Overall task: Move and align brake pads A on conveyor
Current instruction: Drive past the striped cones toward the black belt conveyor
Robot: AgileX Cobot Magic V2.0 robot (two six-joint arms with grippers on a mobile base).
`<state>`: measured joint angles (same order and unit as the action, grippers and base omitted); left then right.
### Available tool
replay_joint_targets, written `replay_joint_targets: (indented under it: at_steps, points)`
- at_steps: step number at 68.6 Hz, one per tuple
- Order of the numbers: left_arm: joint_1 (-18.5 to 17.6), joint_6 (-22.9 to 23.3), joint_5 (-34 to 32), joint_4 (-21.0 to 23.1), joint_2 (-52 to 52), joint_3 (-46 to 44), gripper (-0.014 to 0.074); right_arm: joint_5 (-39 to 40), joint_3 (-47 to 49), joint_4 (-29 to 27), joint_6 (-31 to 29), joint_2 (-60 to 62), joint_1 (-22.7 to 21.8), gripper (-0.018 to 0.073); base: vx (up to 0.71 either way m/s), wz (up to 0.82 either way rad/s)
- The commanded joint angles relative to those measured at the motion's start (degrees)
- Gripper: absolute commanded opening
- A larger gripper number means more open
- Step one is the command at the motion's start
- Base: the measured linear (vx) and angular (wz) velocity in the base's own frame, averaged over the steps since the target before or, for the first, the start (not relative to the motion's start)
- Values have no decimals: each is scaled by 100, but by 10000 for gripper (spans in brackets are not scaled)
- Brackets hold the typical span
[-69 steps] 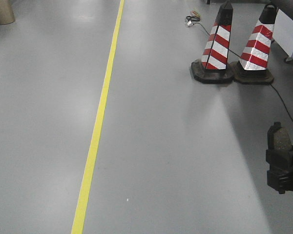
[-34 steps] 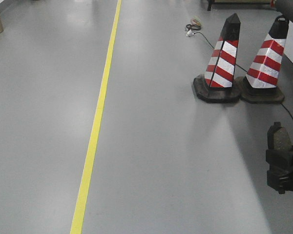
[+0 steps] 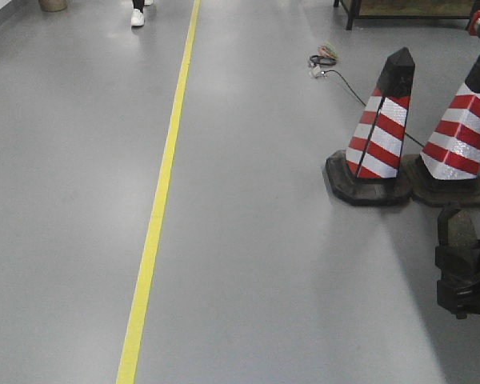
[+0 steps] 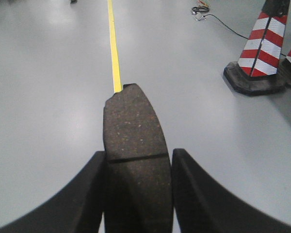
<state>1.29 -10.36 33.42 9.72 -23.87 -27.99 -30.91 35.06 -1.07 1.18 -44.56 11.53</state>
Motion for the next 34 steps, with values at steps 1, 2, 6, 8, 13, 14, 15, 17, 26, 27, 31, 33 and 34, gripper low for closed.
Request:
replay_joint_targets:
  at_steps: [1,2,6,8,13,14,15,17,26,27,31,33,34]
  points:
    - [-35,12,-529,68,-47,-174,72,465,188,10,-48,51,-13,14,55,0]
    - [-35,12,-529,68,-47,-174,72,465,188,10,-48,51,-13,14,55,0]
    - [-35,12,-529,68,-47,-174,72,465,188,10,-48,51,-13,14,55,0]
    - [-35,12,-529,68,-47,-174,72,465,188,10,-48,51,-13,14,55,0]
    - [-35,12,-529,68,-47,-174,72,465,188,10,-48,51,-13,14,54,1]
    - [-35,12,-529,68,-47,-174,72,465,188,10,-48,51,-13,14,54,1]
    - [-35,12,-529,68,-47,-174,72,465,188,10,-48,51,-13,14,54,1]
    - [-35,12,-529,68,-47,-174,72,465,188,10,-48,51,-13,14,54,1]
    - [-35,12,-529,68,-47,-174,72,470,188,10,-48,51,-13,14,53,1]
    - [-35,12,-529,68,-47,-174,72,470,188,10,-48,51,-13,14,52,1]
    - [-35,12,-529,68,-47,-174,72,470,188,10,-48,51,-13,14,52,1]
    - [-35,12,-529,68,-47,-174,72,470,188,10,-48,51,-13,14,53,0]
    - [-35,12,-529,68,-47,-174,72,470,188,10,-48,51,-13,14,53,0]
